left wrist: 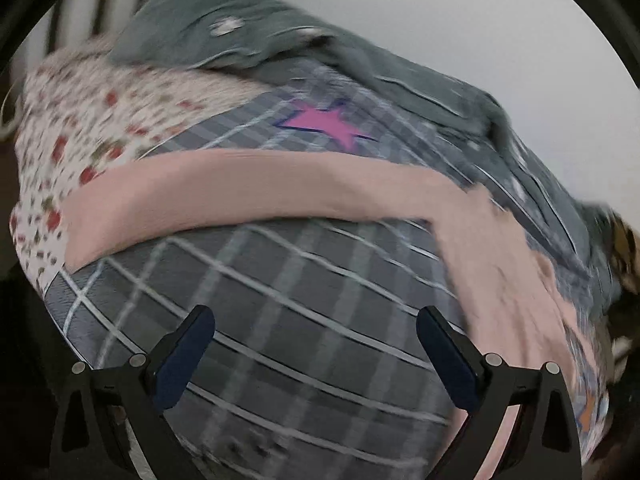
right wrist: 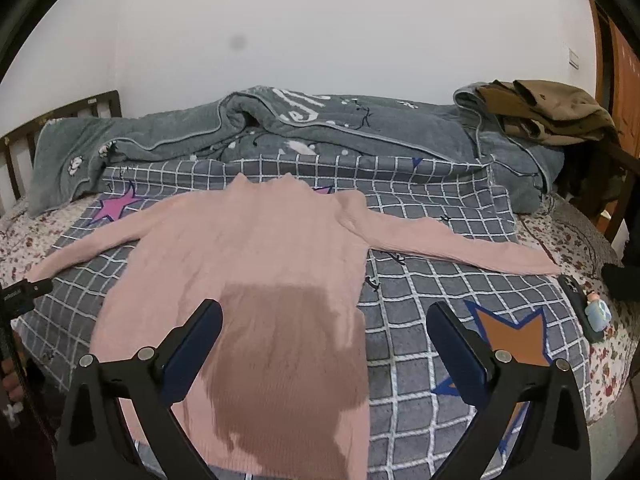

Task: Fold small clothes
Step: 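Grasp the sweater sleeve with the left gripper and lift it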

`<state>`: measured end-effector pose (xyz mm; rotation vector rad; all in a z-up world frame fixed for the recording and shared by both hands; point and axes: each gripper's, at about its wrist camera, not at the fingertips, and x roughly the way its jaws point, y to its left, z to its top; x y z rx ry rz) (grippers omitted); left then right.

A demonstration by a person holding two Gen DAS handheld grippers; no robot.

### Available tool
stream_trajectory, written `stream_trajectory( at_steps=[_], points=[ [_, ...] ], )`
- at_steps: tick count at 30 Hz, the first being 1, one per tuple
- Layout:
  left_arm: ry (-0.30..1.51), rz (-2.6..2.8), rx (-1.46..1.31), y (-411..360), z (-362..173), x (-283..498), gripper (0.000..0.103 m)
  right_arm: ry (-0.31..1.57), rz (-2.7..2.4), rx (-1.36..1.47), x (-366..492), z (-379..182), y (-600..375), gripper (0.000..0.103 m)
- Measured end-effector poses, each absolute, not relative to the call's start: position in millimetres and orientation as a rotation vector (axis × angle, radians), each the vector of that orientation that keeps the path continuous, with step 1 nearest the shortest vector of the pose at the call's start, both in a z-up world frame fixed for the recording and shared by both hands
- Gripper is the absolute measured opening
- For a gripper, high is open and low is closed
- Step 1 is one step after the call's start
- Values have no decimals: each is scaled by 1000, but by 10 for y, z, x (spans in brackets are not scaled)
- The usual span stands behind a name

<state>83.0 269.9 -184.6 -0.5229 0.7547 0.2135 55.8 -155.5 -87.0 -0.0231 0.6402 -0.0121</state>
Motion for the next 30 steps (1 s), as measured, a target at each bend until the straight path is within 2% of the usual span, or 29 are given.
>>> stream_trajectory(
  at_steps=[3,8,12,17,18,19,20,21,23,30],
  points=[
    [723,238,-626,3038,-2006,840,100,656,-25,-9,704,-958,-1514,99],
    [674,306,-715,3417,-2137,863,88,708,-26,10,919,-1130,-1457,99],
    [648,332,-739,3621,-2137,933,85,725,-2,33,996,-1258,-1448,99],
    [690,457,-683,3774,-2101,1018,50,737,16,43,1080,-1355,-1484,99],
    [700,476,-672,3796,-2074,1031,46,736,20,51,1092,-1354,-1511,99],
    [702,484,-664,3810,-2054,1030,36,733,23,62,1103,-1350,-1550,99],
    [708,491,-640,3811,-2002,1070,19,729,27,78,1117,-1342,-1599,99],
    [722,495,-601,3796,-1930,1131,11,727,34,94,1127,-1333,-1649,99],
    [713,501,-514,3715,-1730,1220,7,727,60,123,1144,-1318,-1748,99],
    [615,344,-342,2859,-902,1718,7,692,45,136,1141,-1305,-2161,99]
  ],
)
